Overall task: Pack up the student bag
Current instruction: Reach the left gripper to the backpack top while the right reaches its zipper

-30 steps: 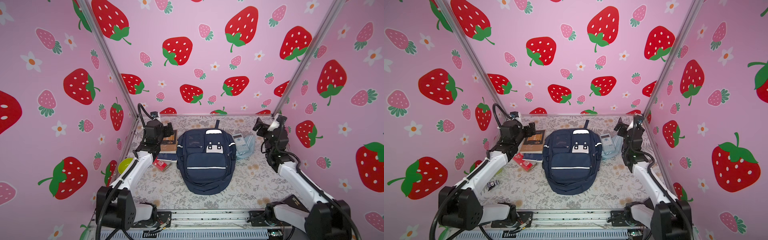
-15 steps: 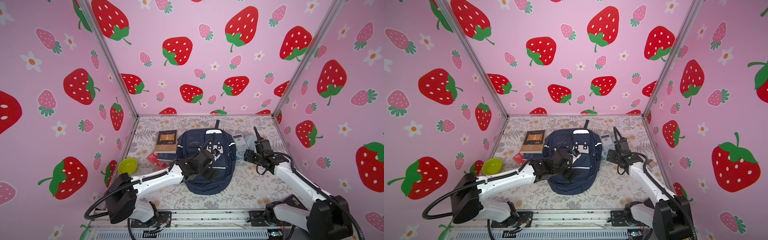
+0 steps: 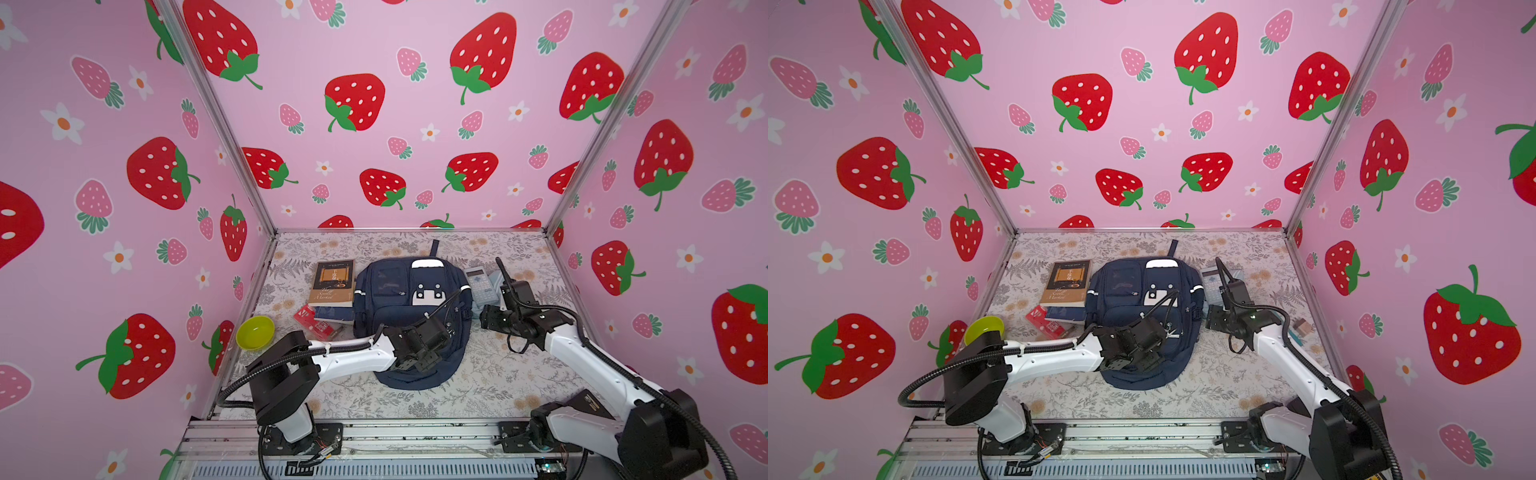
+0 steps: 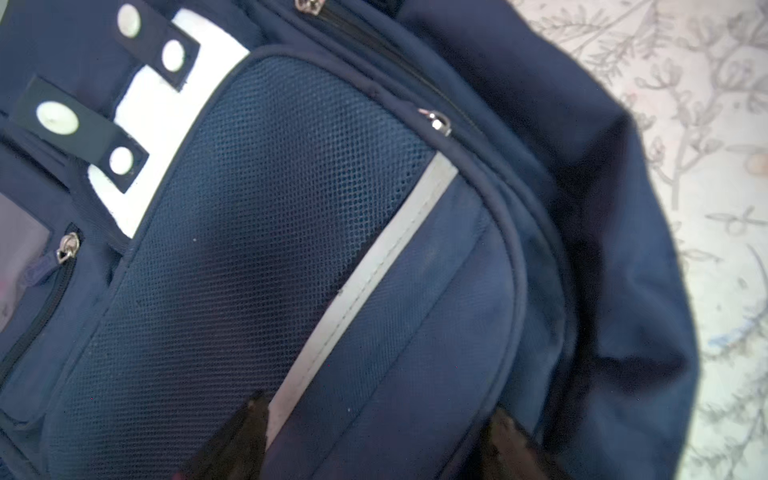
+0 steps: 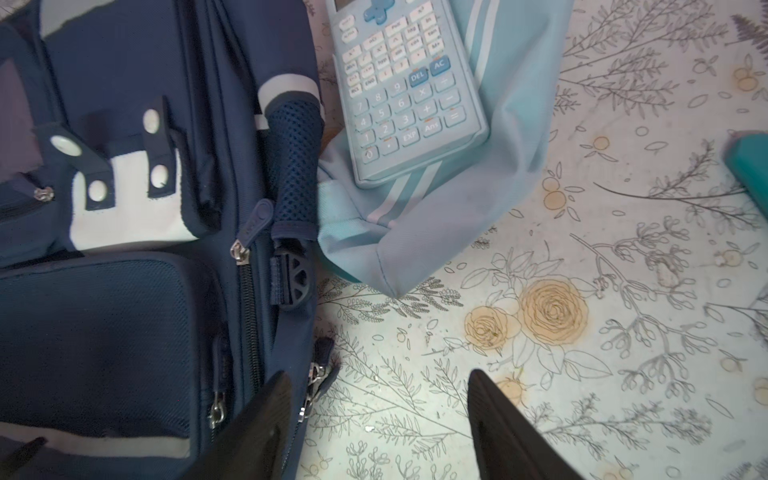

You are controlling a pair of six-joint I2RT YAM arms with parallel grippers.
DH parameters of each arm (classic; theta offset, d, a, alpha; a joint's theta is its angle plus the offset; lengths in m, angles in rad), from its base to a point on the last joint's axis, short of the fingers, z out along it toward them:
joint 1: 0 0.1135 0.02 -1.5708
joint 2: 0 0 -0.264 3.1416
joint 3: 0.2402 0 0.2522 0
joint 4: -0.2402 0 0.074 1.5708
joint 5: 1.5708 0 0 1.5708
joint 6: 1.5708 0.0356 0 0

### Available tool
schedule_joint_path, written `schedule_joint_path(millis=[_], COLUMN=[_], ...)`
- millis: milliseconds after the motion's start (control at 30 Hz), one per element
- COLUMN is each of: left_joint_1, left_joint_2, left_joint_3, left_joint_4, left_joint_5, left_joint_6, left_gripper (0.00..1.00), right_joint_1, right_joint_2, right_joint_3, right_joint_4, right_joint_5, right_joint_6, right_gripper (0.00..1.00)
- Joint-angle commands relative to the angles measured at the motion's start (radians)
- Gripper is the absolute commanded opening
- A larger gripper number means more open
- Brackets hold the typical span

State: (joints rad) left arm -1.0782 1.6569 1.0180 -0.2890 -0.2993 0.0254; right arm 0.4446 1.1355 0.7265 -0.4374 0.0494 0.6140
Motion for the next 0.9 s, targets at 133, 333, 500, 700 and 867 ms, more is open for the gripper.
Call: schedule_joint_path(millis=[133,333,500,700,867], left_joint_1=[-0.003,0.007,0.062,0.169,0.242], left_joint_2=[-0.026,-0.126,-0.202,-0.314,-0.384], left_joint_3=[0.033,-0.009,-0.014,-0.031,-0.034], left_joint_4=[0.099,0.189,0.191,0.183,0.184], left_joint_5=[-0.152,-0.138,-0.029,0.192,0.315], left_joint_6=[0.037,0.097,0.119,0.093,0.076], left_gripper=[0.37,0.11,0.0,0.0,0.0], right_joint_1=[0.007,-0.074,-0.158,-0.198,-0.207], right_joint_2=[-0.217,-0.178,-0.096,-0.057,-0.045], right_joint_3=[-0.172,-0.246,-0.342,-0.411,-0.438], right_joint_4=[0.208,0.429,0.71,0.969,1.061], right_joint_5=[-0.048,-0.422,-0.676,-0.815,-0.898], right_joint_6=[0.004,-0.057,-0.023,0.052,0.081], right_gripper=[0.71,0.69,0.64,0.64,0.62])
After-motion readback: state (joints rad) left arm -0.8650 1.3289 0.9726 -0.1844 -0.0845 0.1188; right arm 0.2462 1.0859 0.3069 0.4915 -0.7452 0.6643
